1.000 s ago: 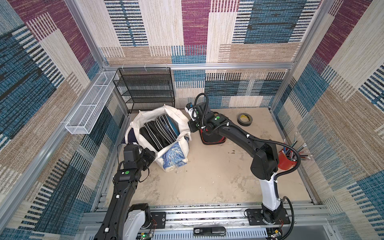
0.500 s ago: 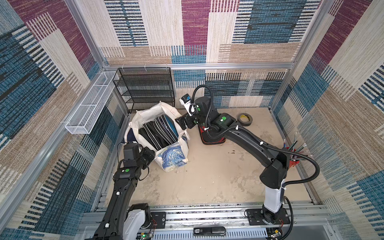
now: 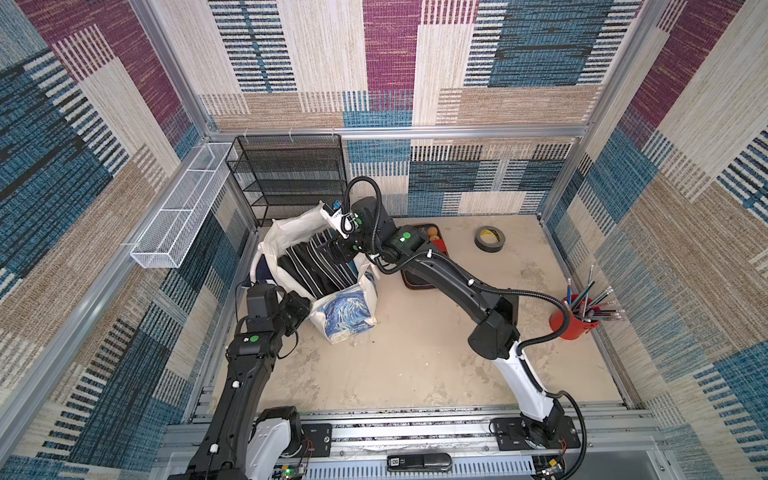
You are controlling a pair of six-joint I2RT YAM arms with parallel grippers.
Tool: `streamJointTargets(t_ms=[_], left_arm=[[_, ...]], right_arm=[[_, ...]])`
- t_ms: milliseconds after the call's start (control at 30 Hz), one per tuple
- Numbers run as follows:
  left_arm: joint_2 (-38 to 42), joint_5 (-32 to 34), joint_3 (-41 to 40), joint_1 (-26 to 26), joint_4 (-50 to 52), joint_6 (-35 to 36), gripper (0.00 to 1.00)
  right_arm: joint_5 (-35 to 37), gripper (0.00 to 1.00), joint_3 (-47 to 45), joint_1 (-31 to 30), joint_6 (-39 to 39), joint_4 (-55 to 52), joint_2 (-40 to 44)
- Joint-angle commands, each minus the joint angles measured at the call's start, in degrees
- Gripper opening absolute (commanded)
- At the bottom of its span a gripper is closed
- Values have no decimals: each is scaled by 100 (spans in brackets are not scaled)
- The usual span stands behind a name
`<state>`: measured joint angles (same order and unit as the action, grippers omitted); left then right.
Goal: Remove the ping pong set from the canvas bag
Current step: Pick up the ping pong set from the canvas bag.
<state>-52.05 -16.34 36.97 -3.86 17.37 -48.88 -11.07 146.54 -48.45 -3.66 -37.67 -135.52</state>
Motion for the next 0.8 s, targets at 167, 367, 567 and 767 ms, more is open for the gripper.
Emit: streamJointTargets(t_ms=[167,367,567,767], left_arm=[[-13,-132,-69,-1,-141,124,0],[35,-167,-116,-1,-172,128,0],[20,-176,-128,-1,-200,131,0],[-51,-208,-94,-1,-284,150,0]], right_arm=[[-401,78,143,296,414,-23,-426],[-270,73,120,380,472,32,-602],[11,67,118,367,429,-1,-663],[-43,62,-3,294,366,75,-599]])
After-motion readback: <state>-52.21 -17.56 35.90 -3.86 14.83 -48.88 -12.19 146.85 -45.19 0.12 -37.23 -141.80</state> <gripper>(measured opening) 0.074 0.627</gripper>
